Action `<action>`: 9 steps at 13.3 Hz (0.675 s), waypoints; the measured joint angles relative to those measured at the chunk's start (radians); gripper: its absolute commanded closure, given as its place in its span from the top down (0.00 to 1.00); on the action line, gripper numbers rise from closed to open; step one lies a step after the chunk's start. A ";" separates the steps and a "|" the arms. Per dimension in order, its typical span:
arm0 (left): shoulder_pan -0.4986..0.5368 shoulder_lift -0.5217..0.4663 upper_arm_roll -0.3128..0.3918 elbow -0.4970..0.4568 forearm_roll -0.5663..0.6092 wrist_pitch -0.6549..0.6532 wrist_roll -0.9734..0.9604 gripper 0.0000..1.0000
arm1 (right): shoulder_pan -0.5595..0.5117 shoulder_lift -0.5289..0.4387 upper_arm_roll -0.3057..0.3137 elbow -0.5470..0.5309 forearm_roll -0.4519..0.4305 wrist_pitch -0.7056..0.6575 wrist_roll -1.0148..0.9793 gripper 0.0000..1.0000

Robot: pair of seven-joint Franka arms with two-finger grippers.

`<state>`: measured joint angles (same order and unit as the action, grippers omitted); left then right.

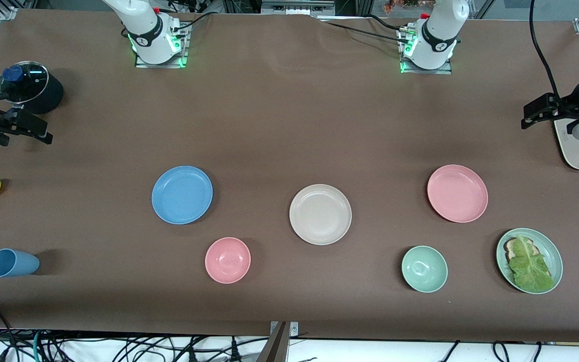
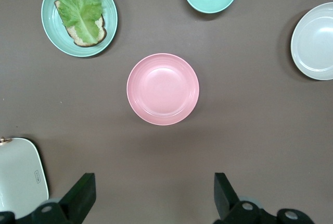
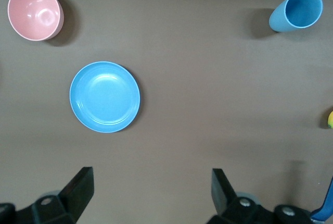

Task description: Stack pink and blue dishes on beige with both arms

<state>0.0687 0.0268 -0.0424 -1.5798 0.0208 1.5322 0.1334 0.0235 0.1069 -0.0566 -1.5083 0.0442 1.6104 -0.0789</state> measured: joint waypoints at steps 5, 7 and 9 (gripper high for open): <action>0.000 0.000 0.000 0.000 0.000 0.000 0.000 1.00 | 0.001 0.000 0.004 -0.003 0.000 -0.006 0.000 1.00; 0.000 0.000 0.000 0.000 0.000 0.000 0.000 1.00 | 0.001 0.000 0.004 -0.003 0.000 -0.007 0.000 1.00; 0.000 0.000 0.000 0.000 0.000 0.000 0.000 1.00 | 0.001 0.000 0.004 -0.009 0.000 -0.007 0.000 1.00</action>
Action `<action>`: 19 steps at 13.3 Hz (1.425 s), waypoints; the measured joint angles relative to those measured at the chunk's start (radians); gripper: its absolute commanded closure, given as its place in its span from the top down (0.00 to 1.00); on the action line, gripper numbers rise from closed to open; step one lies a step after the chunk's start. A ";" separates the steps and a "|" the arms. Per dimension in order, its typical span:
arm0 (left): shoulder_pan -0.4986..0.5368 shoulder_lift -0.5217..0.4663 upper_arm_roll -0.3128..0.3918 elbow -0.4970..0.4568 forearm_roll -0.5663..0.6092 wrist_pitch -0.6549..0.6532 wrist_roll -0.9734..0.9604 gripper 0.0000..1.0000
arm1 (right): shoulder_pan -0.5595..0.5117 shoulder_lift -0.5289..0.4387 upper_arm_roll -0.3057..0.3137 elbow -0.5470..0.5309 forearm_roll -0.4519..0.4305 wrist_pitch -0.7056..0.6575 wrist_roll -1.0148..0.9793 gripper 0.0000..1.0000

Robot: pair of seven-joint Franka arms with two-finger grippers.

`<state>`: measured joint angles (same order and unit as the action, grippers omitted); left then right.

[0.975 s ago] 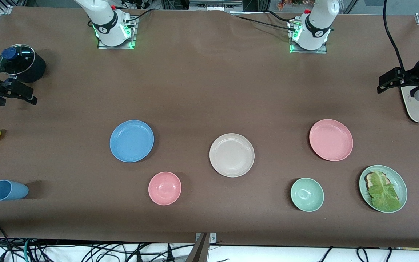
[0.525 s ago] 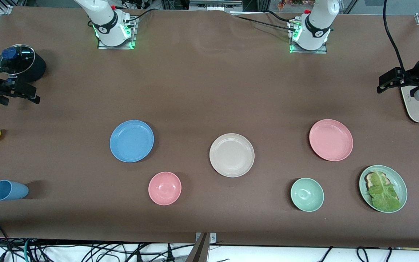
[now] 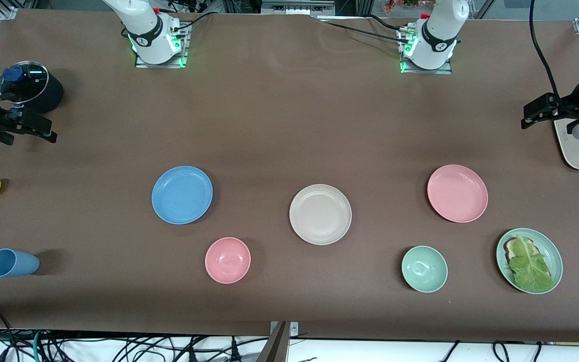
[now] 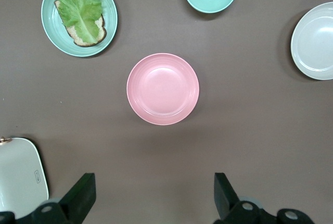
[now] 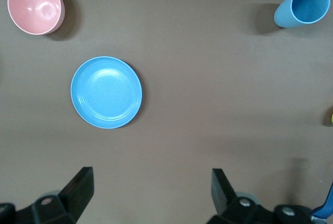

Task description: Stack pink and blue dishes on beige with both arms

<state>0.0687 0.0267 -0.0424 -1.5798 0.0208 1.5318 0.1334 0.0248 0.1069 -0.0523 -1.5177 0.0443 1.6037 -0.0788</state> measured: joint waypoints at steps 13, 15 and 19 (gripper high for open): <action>0.000 0.000 0.000 0.000 0.000 -0.001 0.000 1.00 | 0.000 0.000 0.000 -0.012 0.000 0.001 0.000 1.00; 0.000 0.000 0.000 0.000 0.000 -0.001 0.000 1.00 | 0.000 0.000 0.000 -0.013 0.000 0.001 0.000 1.00; 0.000 0.000 0.000 0.000 0.000 -0.001 0.000 1.00 | 0.000 -0.001 0.000 -0.015 0.000 0.001 0.000 1.00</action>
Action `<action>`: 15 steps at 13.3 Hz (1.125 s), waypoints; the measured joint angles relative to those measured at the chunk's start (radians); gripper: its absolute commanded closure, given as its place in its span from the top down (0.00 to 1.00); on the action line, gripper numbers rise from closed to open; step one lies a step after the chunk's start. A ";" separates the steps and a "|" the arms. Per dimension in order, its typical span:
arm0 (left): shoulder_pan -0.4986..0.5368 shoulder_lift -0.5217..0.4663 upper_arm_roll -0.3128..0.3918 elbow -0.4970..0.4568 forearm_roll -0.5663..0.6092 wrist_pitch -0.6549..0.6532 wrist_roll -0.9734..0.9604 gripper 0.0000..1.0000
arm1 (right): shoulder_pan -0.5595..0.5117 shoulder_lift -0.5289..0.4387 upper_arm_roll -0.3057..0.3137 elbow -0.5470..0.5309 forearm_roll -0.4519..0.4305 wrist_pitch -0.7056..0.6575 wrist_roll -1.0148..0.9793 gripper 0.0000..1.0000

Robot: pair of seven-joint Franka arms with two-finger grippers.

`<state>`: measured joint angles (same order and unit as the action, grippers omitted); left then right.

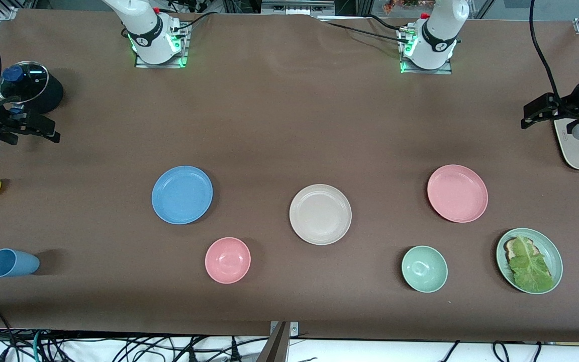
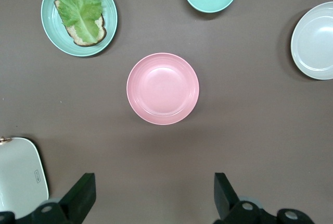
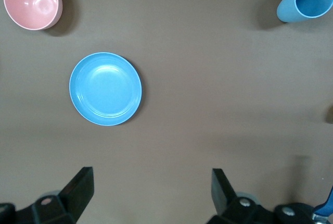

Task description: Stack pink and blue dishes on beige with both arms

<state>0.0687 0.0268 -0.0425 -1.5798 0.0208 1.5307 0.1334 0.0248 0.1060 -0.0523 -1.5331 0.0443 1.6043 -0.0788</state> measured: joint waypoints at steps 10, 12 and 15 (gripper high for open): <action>0.000 0.000 0.000 0.000 0.000 0.000 0.000 1.00 | 0.000 -0.011 0.000 -0.011 0.005 0.002 0.000 1.00; 0.000 0.001 0.000 0.000 0.000 0.000 0.000 1.00 | 0.001 -0.015 0.000 -0.012 0.006 0.002 0.000 1.00; 0.000 0.003 0.000 0.000 0.000 0.000 0.000 1.00 | 0.001 -0.016 0.000 -0.013 0.006 0.002 0.000 1.00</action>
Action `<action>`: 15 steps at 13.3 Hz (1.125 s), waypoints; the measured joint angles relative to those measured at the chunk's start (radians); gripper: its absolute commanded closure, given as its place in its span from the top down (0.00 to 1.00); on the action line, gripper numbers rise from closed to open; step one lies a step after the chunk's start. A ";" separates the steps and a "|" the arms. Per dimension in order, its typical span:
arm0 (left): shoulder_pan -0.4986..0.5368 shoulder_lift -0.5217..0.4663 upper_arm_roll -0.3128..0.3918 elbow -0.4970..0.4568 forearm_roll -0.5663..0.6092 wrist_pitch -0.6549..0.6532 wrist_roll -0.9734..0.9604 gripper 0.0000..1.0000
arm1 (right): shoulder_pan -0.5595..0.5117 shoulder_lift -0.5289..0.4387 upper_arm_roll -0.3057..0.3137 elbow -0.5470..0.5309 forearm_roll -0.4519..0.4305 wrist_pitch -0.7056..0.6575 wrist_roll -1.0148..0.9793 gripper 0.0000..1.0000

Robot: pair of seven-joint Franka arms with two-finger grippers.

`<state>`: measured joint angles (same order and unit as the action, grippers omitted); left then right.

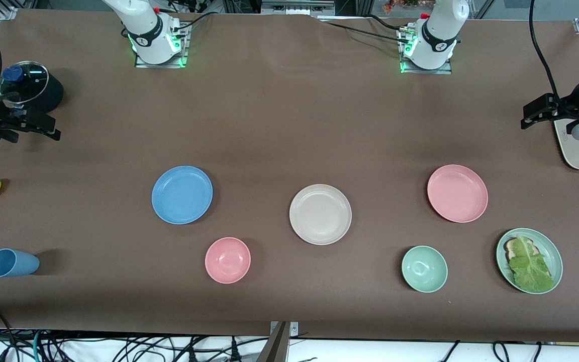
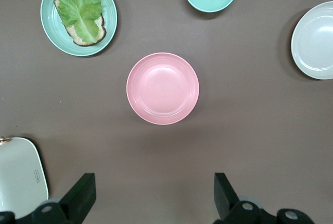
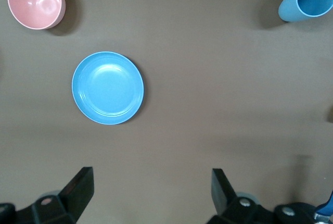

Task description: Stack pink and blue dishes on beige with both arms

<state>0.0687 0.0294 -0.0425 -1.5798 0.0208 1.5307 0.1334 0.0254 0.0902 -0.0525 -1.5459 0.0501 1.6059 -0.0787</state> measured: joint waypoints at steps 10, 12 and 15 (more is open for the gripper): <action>0.000 0.002 0.000 0.000 0.000 0.000 0.000 1.00 | 0.001 0.000 -0.001 -0.003 0.000 0.027 0.000 1.00; 0.000 0.002 0.000 0.000 0.000 0.000 0.000 1.00 | 0.001 0.000 -0.001 -0.008 0.000 0.035 0.000 1.00; 0.001 0.004 0.000 0.000 0.000 -0.002 0.000 1.00 | 0.001 0.000 -0.001 -0.012 0.000 0.037 0.000 1.00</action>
<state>0.0695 0.0331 -0.0420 -1.5798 0.0207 1.5282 0.1333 0.0269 0.0902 -0.0536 -1.5578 0.0502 1.6427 -0.0788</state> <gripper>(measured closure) 0.000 0.000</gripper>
